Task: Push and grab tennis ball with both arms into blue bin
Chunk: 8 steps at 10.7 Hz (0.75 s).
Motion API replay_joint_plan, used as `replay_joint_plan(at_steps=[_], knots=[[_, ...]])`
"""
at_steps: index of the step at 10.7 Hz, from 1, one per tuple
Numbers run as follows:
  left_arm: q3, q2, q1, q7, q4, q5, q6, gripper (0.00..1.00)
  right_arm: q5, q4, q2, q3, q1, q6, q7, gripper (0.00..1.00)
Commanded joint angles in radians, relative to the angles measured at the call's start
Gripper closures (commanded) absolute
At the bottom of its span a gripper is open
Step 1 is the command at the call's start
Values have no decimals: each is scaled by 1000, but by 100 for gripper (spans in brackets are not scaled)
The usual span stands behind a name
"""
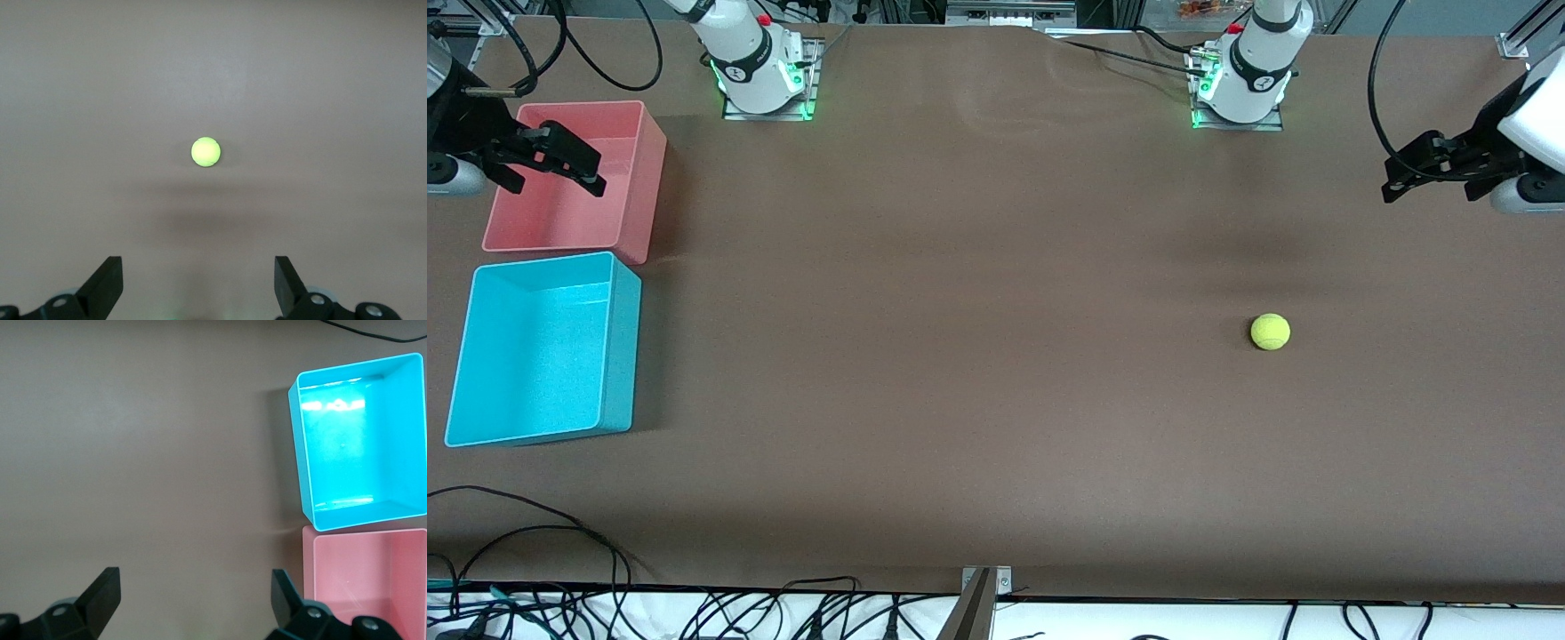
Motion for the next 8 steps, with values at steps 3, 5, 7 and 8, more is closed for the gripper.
replay_joint_plan(at_steps=[3,5,7,8], knots=[[-30,0,10,6,9,36,-12,0,-15,-24,-19,2,-1,-3,13,0],[-30,0,9,6,9,34,-12,0,-13,-23,-9,4,-1,-1,13,0],[-28,0,10,6,11,32,-12,0,-12,-23,-6,-6,-4,2,13,0],[-28,0,13,6,9,29,-12,0,-12,-23,-5,-6,-4,10,13,0]])
